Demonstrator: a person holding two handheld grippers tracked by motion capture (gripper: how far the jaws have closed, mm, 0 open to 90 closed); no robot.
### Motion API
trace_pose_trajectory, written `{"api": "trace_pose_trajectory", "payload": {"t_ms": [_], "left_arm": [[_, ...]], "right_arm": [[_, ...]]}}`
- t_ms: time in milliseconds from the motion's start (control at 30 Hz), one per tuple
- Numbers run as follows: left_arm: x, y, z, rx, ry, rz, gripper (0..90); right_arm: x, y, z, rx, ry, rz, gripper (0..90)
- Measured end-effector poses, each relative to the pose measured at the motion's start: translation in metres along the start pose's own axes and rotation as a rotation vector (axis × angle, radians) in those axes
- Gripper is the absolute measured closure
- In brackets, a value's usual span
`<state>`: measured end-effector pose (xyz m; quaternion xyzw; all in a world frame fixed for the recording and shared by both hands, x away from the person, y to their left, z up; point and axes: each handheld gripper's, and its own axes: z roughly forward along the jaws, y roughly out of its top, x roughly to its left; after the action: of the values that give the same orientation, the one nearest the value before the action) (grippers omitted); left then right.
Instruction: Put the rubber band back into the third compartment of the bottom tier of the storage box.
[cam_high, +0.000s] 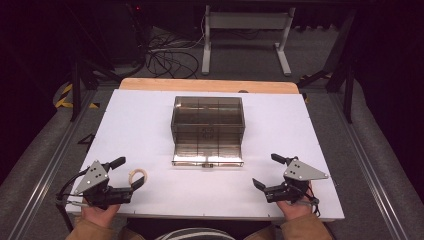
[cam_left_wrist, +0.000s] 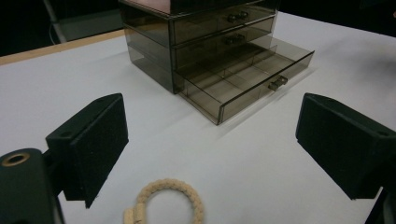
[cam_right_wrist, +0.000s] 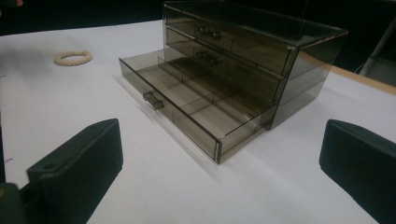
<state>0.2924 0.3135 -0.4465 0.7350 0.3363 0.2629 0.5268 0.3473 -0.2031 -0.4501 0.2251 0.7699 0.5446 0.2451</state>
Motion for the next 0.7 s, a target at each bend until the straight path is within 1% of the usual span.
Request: {"api": "trace_pose_trajectory", "payload": {"t_ms": [67, 133, 200, 300, 467, 600, 700], "left_arm": [[0.0000, -0.0001, 0.0001, 0.003, 0.001, 0.003, 10.1], [0.0001, 0.0003, -0.0002, 0.006, 0.002, 0.013, 10.1], [-0.0005, 0.0007, -0.0002, 0.001, 0.002, 0.011, 10.3], [0.0000, 0.0014, -0.0005, 0.001, 0.003, 0.022, 10.5], [0.0014, 0.0019, -0.0006, -0.001, -0.002, 0.022, 11.0], [0.0011, 0.0023, -0.0006, 0.002, -0.007, 0.013, 11.2], [0.0018, 0.0031, 0.0005, 0.007, -0.006, 0.021, 11.2]], "right_arm": [[-0.0001, 0.0004, -0.0010, -0.009, -0.002, -0.004, 0.3], [-0.0006, 0.0003, -0.0019, -0.014, -0.002, 0.006, 0.3], [-0.0017, -0.0008, -0.0004, -0.006, 0.006, 0.018, 0.3], [-0.0013, -0.0013, 0.0004, 0.001, 0.011, 0.025, 0.4], [-0.0010, -0.0017, 0.0000, -0.001, 0.013, 0.031, 0.5], [-0.0007, -0.0022, 0.0010, 0.005, 0.020, 0.033, 0.6], [-0.0006, -0.0025, 0.0013, 0.006, 0.023, 0.034, 0.6]]}}
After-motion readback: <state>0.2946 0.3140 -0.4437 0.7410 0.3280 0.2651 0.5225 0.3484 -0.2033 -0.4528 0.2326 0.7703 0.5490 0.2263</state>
